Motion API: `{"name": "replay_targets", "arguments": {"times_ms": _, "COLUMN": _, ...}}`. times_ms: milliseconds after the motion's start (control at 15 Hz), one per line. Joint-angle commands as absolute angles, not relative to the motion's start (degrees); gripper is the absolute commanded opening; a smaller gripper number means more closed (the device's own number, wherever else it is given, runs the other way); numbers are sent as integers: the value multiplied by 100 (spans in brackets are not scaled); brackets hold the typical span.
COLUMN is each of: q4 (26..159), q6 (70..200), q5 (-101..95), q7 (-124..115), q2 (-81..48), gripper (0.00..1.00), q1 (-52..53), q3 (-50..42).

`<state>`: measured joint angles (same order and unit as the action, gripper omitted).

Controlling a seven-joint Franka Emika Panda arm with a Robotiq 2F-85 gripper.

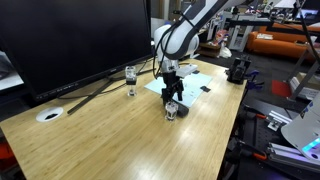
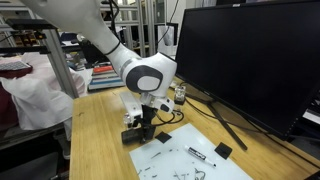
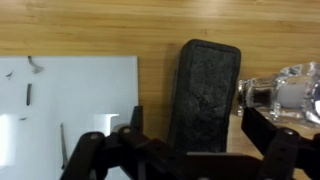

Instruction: Wipe the whiteboard using the black eraser on the desk

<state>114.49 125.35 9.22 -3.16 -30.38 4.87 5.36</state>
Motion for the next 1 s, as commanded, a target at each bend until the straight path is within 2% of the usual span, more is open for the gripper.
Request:
{"name": "replay_targets", "arguments": {"times_ms": 0, "q4": 11347, "q6": 12570, "q5": 914, "q7": -214, "q2": -3125, "gripper": 86, "q1": 480, "q3": 554}}
{"name": "replay_targets", "arguments": {"times_ms": 67, "q4": 11344, "q6": 12583, "q5": 921, "q7": -228, "q2": -3135, "gripper": 74, "q1": 481, "q3": 553}}
{"name": "replay_targets", "arguments": {"times_ms": 133, "q4": 11348, "q6": 12598, "q5": 920, "q7": -237, "q2": -3136, "gripper": 70, "q1": 483, "q3": 550}}
{"name": "replay_targets", "arguments": {"times_ms": 533, "q4": 11356, "q6": 12602, "q5": 887, "q7": -266, "q2": -3116, "gripper": 27, "q1": 497, "q3": 532}}
{"name": "replay_targets", "arguments": {"times_ms": 933, "q4": 11529, "q6": 12653, "q5": 692, "q7": -409, "q2": -2835, "gripper": 26, "q1": 513, "q3": 395}}
